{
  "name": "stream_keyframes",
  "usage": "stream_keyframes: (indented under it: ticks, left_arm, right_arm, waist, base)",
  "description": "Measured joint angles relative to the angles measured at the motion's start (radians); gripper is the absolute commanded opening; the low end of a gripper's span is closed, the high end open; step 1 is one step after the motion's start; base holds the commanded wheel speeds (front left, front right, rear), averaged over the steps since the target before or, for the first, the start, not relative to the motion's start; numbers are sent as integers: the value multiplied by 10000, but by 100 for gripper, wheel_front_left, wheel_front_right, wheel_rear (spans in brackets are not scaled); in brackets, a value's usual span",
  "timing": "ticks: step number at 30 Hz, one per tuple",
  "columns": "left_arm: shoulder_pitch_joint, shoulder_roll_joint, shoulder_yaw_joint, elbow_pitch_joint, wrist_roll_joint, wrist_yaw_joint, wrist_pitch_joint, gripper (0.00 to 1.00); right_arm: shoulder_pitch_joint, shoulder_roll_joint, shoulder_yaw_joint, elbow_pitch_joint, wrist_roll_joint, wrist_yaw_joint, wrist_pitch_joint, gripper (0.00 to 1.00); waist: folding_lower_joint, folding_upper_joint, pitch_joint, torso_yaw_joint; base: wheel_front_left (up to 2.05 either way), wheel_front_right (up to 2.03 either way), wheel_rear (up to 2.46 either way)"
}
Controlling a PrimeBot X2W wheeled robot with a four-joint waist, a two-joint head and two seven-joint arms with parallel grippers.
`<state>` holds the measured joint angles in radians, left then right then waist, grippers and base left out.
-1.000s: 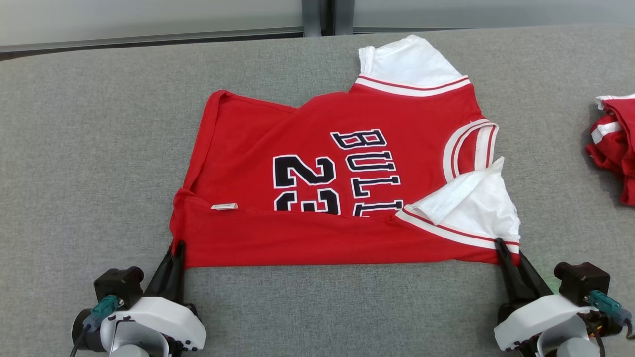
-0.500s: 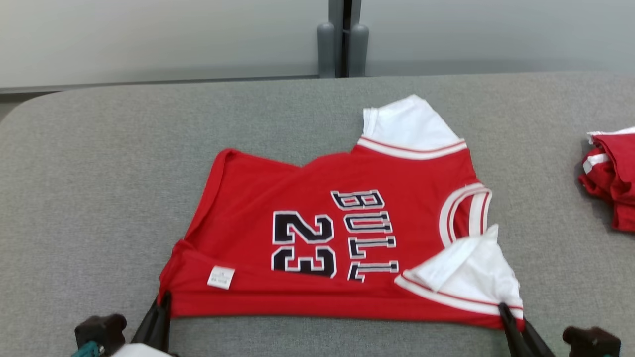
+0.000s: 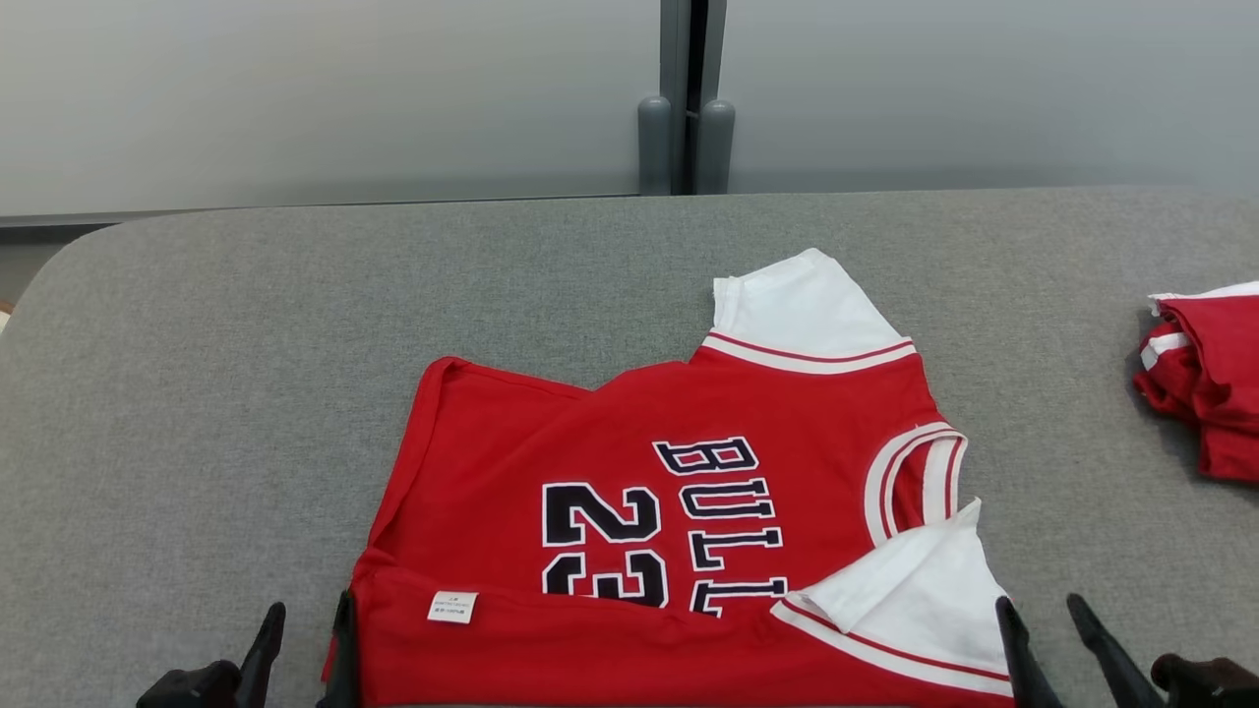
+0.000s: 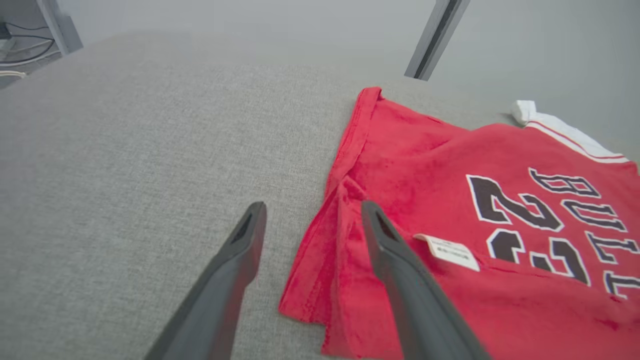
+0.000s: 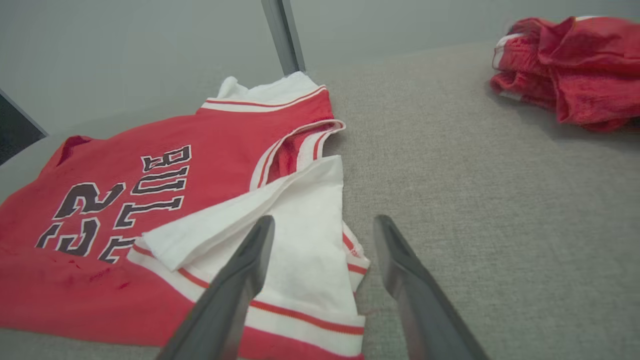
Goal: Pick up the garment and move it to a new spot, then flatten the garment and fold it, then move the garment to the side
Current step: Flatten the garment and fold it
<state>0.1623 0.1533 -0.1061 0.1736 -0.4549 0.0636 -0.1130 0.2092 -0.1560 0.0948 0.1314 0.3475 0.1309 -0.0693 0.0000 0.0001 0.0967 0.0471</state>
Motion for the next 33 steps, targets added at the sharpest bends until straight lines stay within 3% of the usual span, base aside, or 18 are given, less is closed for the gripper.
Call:
stream_keyframes:
  ticks: [5,12,22,28,33]
  left_arm:
    - [-234,-29,-81,-476,451,215,-686,100]
    - [-952,29,-370,-1208,1108,614,-631,100]
    - [-1059,98,-500,-1221,1202,756,-527,100]
    - [-1296,153,-727,-1193,1208,677,-362,100]
    - [-2670,31,-1164,-493,1212,155,-36,100]
  right_arm:
    - [-384,-102,-299,-834,-493,0,-178,100]
    - [-959,-318,-410,-2119,-894,0,301,100]
    - [-827,-123,-472,-2535,-1005,0,696,100]
    - [-765,-50,-453,-2592,-966,0,709,100]
    - [-907,-79,-516,-2738,-922,0,711,100]
  waist:
    - [0,0,-164,-95]
    - [0,0,-159,-134]
    - [0,0,-133,-131]
    - [0,0,-70,-123]
    - [0,0,320,-107]
  base:
    - [0,0,0]
    - [0,0,0]
    - [0,0,0]
    - [0,0,0]
    - [0,0,0]
